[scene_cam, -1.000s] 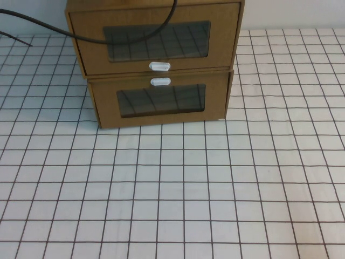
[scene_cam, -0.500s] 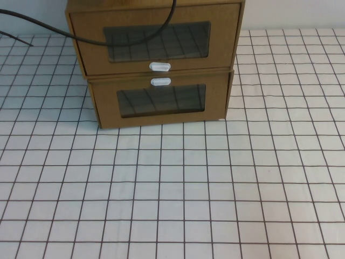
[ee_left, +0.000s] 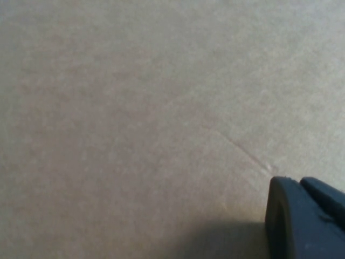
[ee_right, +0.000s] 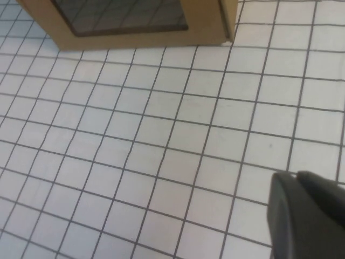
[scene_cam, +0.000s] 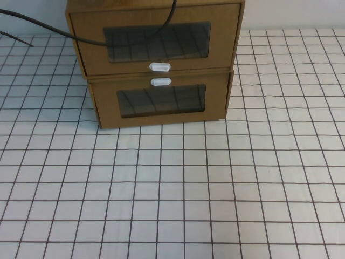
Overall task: Open the shoe box
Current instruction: 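Pull the top drawer of the cardboard box fully open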
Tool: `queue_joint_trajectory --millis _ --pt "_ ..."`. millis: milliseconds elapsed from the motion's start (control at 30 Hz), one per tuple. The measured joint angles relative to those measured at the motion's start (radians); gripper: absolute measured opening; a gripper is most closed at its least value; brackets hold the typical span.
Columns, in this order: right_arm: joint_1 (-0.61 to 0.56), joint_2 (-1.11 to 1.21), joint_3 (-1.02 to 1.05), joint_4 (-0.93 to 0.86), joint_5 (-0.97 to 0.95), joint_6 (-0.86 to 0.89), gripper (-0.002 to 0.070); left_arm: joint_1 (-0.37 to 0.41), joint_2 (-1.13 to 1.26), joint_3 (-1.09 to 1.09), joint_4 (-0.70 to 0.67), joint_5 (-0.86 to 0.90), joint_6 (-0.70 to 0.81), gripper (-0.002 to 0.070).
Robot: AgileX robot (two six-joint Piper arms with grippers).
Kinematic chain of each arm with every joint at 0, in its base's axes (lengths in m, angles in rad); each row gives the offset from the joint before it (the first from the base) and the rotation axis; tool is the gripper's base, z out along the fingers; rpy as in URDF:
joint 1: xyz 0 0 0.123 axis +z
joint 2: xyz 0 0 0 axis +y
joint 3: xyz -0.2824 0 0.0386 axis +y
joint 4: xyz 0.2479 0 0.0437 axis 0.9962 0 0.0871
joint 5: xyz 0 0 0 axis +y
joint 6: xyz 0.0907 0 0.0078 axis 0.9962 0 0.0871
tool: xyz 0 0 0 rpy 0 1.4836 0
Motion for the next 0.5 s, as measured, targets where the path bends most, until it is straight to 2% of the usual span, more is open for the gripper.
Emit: queue_joint_trajectory --millis 133,267,367,500 --pt "0.085 0.139 -0.080 -0.002 -0.006 -0.014 -0.0013 0.000 0.000 0.000 -0.001 0.002 -0.001 -0.0002" --pt "0.230 0.277 -0.181 -0.025 -0.053 -0.014 -0.0013 0.000 0.000 -0.001 -0.001 0.004 -0.001 -0.0002" --pt "0.351 0.365 -0.268 -0.100 -0.081 0.037 -0.0013 0.000 0.000 -0.001 -0.001 0.004 -0.001 -0.0002" --pt "0.517 0.477 -0.388 -0.285 -0.088 0.149 -0.0013 0.000 0.000 -0.001 -0.002 0.006 -0.001 -0.0002"
